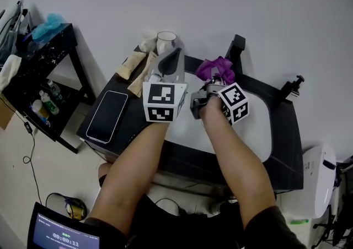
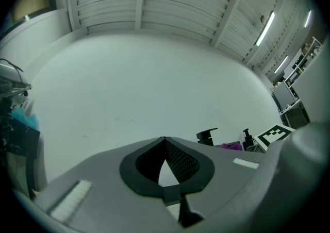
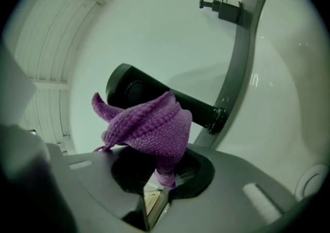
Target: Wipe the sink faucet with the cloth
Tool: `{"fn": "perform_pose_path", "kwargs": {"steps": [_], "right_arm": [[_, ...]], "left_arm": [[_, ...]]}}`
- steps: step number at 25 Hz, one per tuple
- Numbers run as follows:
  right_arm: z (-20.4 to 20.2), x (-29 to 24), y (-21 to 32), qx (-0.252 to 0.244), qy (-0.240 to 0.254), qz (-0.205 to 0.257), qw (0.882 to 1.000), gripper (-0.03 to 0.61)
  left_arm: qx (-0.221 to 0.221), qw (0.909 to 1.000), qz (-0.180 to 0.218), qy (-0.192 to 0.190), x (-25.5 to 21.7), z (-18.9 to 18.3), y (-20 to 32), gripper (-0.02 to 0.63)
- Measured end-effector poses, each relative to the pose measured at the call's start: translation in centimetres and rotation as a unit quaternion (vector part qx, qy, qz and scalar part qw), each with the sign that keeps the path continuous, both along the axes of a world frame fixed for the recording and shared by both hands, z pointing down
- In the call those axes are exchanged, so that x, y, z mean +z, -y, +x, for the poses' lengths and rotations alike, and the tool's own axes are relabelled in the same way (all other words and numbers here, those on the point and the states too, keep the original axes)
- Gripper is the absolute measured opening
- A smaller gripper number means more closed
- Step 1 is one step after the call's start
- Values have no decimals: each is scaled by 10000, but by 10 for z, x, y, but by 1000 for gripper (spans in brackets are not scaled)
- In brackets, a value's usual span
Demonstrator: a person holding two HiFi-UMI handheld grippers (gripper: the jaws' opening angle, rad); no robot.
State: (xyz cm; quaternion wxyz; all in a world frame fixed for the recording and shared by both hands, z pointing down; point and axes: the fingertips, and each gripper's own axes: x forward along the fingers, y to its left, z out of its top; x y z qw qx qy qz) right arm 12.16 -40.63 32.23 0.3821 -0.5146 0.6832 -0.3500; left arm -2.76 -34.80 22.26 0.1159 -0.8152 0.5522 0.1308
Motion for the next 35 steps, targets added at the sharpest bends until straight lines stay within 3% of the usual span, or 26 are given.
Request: {"fn": "perform_pose_path", "kwargs": {"steps": [15,21,27,30,33,35], "right_arm": [[-18,31,0,-396,472,-376,9974,60],[-25,32,-7,-682,106,-337,9970,60],[-22,0,-27,-731,-930,60,9930,60],[-36,-36,-52,-1129,-1818,640,9747,60],[-52,-77,-89,-1505,-3050,1478,9287,61],[-53,-106,-109,-1457,-3723,1987,8948,63]], "left_arm": [[-33,9995,-85,291,7,6,4,17],[-4,9991,-112,405,10,14,2,17],[-72,9992,-94,388,11,13,-1,17],[-8,9993,-141,338,12,16,-2,17],[54,9992,-153,366,12,15,-1,17],[104,9990,-159,399,13,16,-1,17]]}}
